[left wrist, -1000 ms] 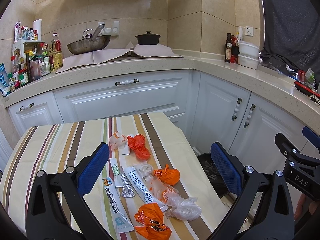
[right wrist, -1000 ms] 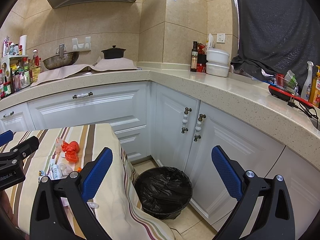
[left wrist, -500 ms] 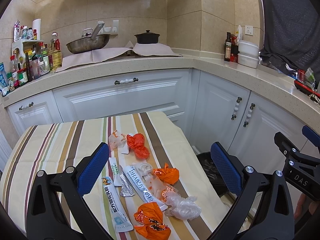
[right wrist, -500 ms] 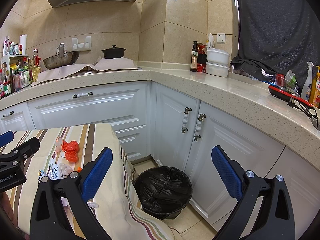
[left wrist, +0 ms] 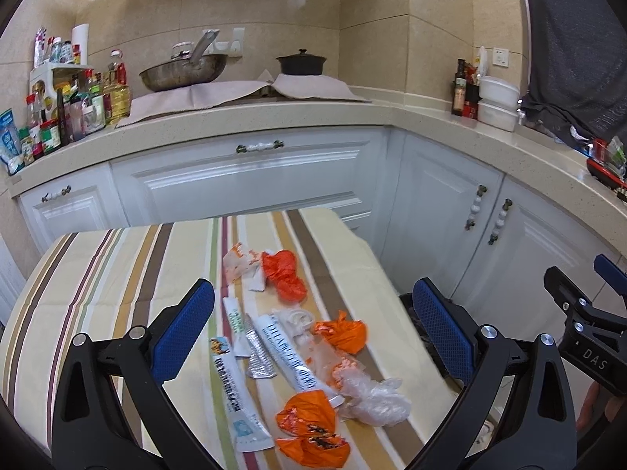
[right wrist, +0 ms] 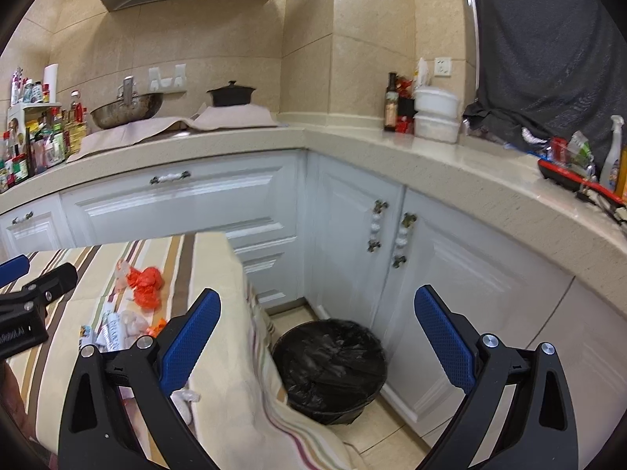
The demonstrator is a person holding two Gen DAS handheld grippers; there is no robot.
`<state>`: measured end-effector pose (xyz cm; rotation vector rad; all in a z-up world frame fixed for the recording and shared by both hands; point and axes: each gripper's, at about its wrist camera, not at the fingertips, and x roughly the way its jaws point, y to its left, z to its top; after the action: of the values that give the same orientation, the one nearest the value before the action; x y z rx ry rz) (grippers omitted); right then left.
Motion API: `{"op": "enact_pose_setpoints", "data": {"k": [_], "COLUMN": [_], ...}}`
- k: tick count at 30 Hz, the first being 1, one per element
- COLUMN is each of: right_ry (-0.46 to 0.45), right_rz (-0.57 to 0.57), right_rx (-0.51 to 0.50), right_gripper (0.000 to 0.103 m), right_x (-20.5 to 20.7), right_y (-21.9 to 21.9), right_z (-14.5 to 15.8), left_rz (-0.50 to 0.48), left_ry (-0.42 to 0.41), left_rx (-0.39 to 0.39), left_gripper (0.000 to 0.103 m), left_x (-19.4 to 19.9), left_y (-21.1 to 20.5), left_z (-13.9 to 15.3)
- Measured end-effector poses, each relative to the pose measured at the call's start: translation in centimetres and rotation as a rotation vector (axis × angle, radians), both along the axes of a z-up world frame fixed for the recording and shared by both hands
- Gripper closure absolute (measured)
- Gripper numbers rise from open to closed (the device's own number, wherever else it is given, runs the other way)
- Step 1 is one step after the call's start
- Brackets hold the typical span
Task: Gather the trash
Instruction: 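Move the right tool toward the clear plastic bag while the left tool approaches the white sachet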
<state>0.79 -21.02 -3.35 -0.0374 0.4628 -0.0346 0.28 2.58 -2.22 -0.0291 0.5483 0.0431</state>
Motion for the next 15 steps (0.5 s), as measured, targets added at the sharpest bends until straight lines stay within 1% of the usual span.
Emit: {"op": "enact_pose_setpoints", "data": {"k": [5, 11, 15], "right_ry": [0.043, 0.104, 0.134], "right_rz": [0.101, 0.239, 0.318], "right_rx": [0.017, 0.015, 0.024], "right_gripper": [0.007, 0.007, 0.007], "right_x": [0.4, 0.2, -0.4], "right_y": [1.6, 4.9, 7.0], "right_z": [-2.3, -5.8, -7.8], "left_rz": [0.076, 0.16, 0.19], "left_ry": [0.074, 0.134, 0.149], "left_rx": [-0.015, -0.001, -0.001], "left_gripper": [0.004, 0.004, 0.004], "left_x": [0.0, -1.2, -2.6], "left_y": [3.5, 7.3, 9.0], "left_z": [-2.0, -4.3, -5.6]}}
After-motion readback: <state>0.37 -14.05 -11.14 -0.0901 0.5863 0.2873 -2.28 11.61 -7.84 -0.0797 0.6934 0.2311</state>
